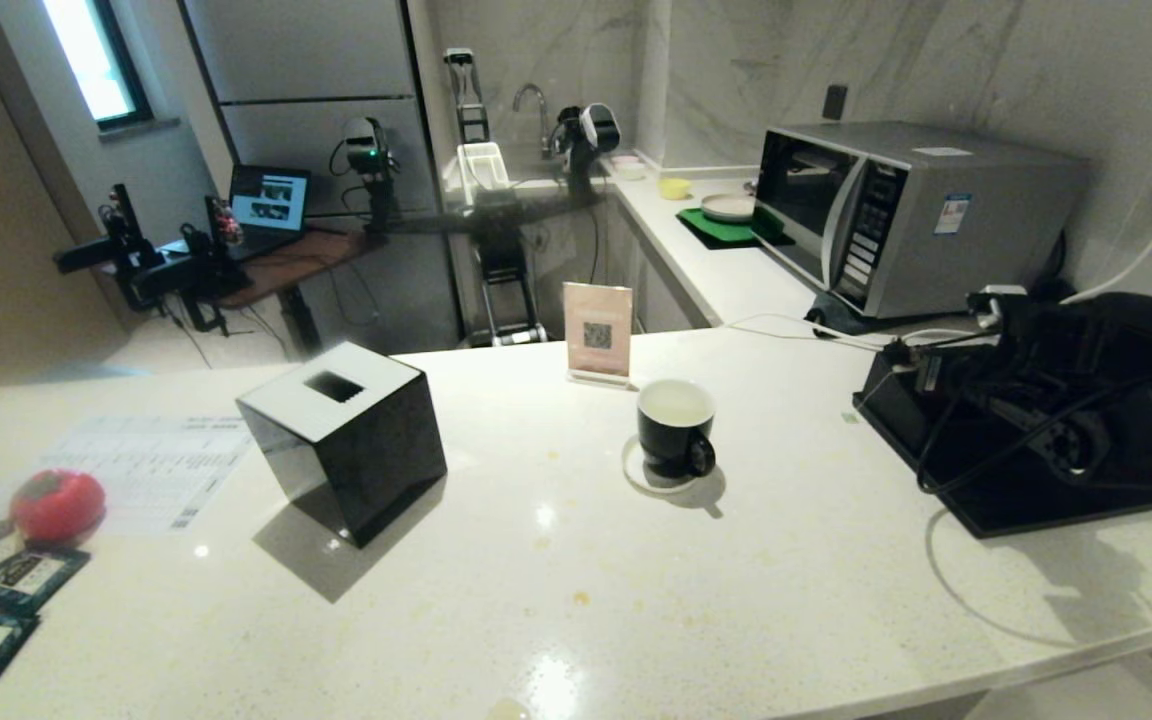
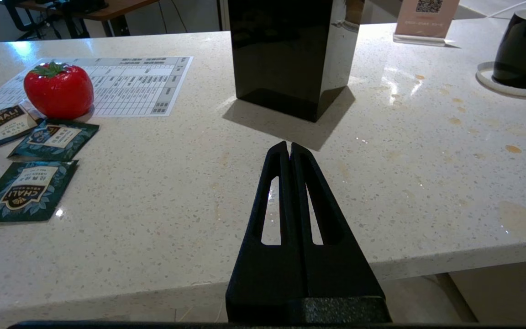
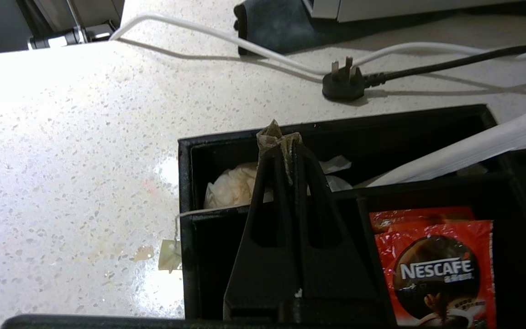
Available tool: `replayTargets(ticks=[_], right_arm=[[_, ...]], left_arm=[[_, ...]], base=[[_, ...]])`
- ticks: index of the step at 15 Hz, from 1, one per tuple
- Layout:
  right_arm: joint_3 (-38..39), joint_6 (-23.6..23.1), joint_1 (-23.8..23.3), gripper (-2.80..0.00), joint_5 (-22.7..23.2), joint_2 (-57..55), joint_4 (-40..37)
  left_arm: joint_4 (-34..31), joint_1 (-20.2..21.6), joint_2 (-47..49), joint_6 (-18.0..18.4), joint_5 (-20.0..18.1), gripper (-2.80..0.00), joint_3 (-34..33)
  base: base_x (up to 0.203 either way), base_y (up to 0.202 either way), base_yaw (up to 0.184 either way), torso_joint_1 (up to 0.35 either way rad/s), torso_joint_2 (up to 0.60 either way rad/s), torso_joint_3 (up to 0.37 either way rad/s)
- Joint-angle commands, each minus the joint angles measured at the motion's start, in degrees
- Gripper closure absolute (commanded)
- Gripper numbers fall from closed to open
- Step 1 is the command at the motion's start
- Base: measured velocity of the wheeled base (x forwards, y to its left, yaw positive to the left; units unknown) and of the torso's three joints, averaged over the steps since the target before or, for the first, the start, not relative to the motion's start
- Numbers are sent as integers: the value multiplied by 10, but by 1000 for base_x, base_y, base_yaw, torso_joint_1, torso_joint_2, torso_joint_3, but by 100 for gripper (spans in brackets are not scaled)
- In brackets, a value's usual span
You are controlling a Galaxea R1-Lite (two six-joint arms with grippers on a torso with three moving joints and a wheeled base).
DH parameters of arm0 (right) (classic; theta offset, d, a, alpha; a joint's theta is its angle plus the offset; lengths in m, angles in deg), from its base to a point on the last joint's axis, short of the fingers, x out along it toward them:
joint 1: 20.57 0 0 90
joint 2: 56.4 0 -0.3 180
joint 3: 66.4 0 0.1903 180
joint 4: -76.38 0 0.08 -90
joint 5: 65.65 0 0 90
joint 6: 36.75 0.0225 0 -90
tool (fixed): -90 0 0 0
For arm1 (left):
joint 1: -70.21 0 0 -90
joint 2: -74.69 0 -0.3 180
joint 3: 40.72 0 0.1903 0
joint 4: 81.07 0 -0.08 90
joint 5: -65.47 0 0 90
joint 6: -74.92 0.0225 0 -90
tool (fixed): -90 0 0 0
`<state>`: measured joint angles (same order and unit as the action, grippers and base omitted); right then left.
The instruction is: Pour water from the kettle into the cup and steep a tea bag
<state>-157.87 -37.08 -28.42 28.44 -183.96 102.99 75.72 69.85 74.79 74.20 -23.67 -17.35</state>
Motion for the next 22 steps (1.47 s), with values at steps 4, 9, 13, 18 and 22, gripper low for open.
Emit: replayTargets(ticks=[4, 9, 13, 18, 22], right_arm=[[0, 1, 0, 0, 0, 24, 5], [25, 2, 1, 0, 0, 51, 31], [50, 2, 4, 0, 1, 74, 59], [86, 3, 12, 0, 1, 112, 83], [128, 4, 26, 0, 1, 151, 113]], left_arm=[[0, 0, 1, 0, 0, 0, 0], [0, 0, 1, 0, 0, 0, 0], [0, 0, 1, 0, 0, 0, 0], [0, 0, 1, -1, 0, 0, 0], [0, 0, 1, -1, 0, 0, 0]], base=[[0, 0, 0, 0, 0, 0], [0, 0, 0, 0, 0, 0], [0, 0, 0, 0, 0, 0], [0, 0, 0, 0, 0, 0], [0, 0, 0, 0, 0, 0]])
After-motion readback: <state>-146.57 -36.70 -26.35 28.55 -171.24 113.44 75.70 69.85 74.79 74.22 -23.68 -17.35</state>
